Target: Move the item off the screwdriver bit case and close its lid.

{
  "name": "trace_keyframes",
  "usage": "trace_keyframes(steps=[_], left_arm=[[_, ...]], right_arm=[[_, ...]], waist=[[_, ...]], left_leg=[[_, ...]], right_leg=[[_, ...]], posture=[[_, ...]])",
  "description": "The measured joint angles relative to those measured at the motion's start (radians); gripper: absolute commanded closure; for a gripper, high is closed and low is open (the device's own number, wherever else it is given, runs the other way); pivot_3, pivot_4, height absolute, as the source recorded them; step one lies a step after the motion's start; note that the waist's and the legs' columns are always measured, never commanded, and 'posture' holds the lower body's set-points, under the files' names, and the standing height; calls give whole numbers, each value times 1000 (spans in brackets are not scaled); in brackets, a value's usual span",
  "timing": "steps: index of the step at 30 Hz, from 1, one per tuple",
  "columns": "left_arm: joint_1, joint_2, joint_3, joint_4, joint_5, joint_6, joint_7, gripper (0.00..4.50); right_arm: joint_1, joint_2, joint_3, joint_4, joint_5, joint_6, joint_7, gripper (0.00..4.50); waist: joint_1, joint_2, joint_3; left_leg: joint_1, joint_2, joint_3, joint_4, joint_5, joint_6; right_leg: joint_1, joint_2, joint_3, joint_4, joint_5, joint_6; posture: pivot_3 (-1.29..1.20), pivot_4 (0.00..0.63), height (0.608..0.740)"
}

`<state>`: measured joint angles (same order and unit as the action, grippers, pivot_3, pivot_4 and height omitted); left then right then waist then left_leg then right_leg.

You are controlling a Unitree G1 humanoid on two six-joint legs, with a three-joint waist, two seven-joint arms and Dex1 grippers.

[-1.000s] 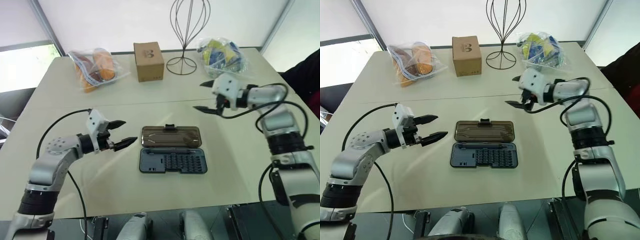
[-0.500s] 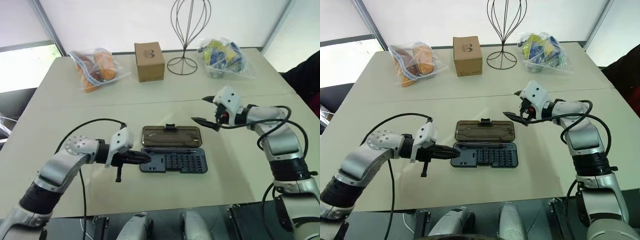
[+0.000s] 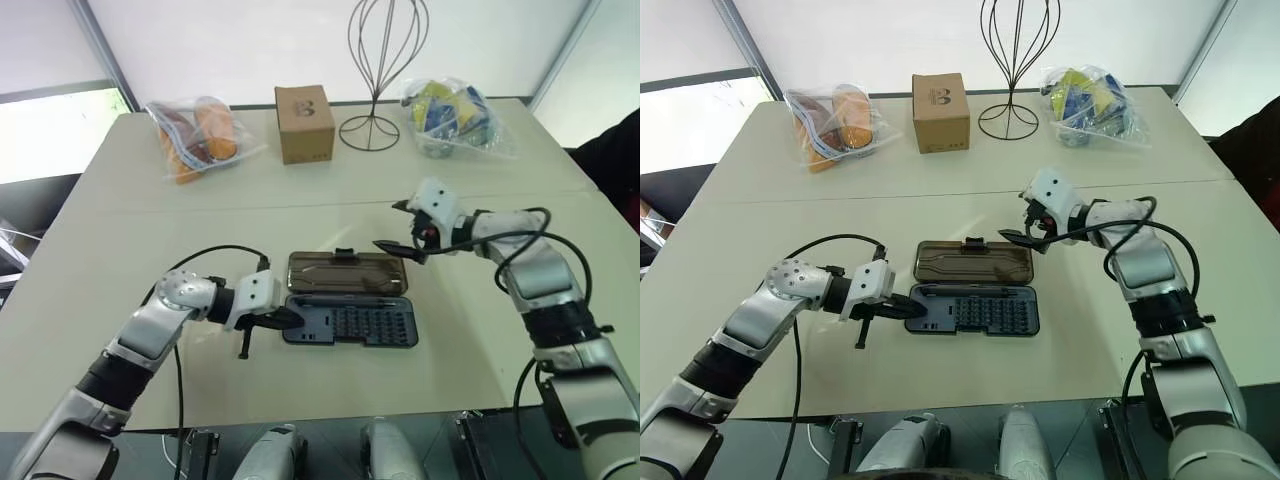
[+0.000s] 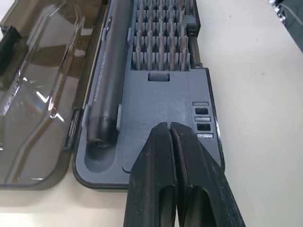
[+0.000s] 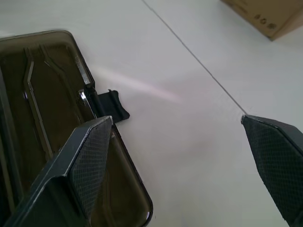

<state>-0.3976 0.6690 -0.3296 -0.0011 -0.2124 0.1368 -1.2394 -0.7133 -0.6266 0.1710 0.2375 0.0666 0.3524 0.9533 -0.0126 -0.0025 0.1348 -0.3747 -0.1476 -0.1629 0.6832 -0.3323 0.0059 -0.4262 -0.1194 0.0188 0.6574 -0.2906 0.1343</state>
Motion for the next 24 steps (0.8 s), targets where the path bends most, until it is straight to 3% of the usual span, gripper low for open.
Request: trace_keyframes(steps=[7,10,16,17,24], left_arm=[[0,-24,-2,17,19,-41,19,4422],[4,-41,1,19,26,-43,36,4500],[22,-63,11,12,26,-34,76,4500],[26,-65,11,6,26,-33,83,4500],[47,-71,28,-5,26,-6,112,4500]], right_arm=[[-163,57,101,332,-63,-118,131,0],[-193,62,119,424,-73,-138,202,857],[-217,83,135,544,-102,-182,274,4079],[-226,83,138,552,-110,-196,283,4426],[-256,98,154,647,-170,-338,304,4426]], waist=[[-1,0,0],[-1,0,0],[-8,0,-1],[-9,0,-1],[-9,-3,-6]], left_leg=[[0,0,0,0,0,0],[0,0,0,0,0,0],[1,0,0,0,0,0],[1,0,0,0,0,0],[3,1,-1,0,0,0]], right_leg=[[0,0,0,0,0,0],[0,0,0,0,0,0],[0,0,0,1,0,0],[0,0,-1,1,0,0],[1,1,-1,3,0,0]], posture=[[0,150,740],[0,150,740],[0,150,740],[0,150,740],[0,150,740]])
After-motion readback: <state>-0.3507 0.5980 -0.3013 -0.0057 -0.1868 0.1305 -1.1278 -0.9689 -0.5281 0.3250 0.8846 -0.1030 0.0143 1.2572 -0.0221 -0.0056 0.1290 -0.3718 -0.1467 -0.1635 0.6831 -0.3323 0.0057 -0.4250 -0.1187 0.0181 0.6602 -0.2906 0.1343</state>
